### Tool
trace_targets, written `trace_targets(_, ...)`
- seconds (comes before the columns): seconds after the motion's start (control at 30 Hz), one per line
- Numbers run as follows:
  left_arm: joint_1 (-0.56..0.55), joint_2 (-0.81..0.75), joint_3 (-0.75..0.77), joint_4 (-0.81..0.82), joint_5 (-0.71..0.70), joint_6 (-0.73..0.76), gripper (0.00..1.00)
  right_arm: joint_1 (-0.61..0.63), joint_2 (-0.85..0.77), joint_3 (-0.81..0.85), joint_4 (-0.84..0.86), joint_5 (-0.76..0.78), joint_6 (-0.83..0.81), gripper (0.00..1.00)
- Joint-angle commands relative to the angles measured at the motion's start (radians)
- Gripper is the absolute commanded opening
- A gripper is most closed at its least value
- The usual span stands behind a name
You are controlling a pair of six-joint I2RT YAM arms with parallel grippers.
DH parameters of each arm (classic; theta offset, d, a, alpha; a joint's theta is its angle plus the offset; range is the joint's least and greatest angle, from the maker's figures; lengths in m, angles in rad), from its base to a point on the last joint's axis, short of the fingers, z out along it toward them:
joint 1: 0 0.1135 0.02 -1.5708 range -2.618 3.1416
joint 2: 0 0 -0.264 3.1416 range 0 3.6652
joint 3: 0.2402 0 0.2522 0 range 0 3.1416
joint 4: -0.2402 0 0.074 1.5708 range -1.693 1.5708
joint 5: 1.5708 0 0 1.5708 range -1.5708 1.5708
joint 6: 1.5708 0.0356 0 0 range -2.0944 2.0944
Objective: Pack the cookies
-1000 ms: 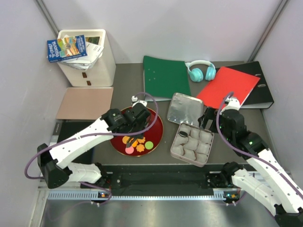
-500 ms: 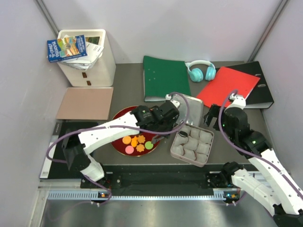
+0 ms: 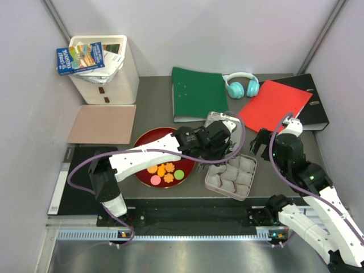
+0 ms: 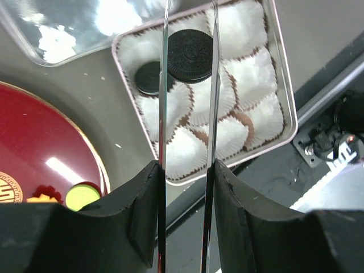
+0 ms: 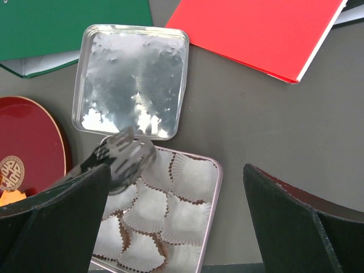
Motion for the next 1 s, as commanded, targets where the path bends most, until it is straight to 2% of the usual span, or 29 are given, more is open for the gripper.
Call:
trace_targets(0.0, -0.046, -0.016, 0.03, 0.015, 0.025, 0.03, 0.42, -0.011, -0.02, 0.038, -0.016, 0.023, 0.009, 0.99)
trace_targets(0.43, -0.079, -0.063, -0.087, 0.031, 0.038, -0.003, 0.43, -0.011, -0.009, 0.016, 0.012, -0.01, 0.008, 0.99)
trace_targets(0.63, -0.079, -0.058, -0.084, 0.065, 0.022, 0.009, 0.44, -0.01, -0.009, 0.019, 0.007, -0.015, 0.009, 0.99)
trace_targets(0.87, -0.079, -0.046, -0.075, 0.07, 0.025, 0.021, 0.49, -0.01, -0.01, 0.016, 0.004, -0.015, 0.009, 0.99)
trace_targets(0.97, -0.079, -0.044, -0.075, 0.068, 0.025, 0.023, 0.55, -0.01, -0.01, 0.016, 0.004, -0.015, 0.009, 0.99)
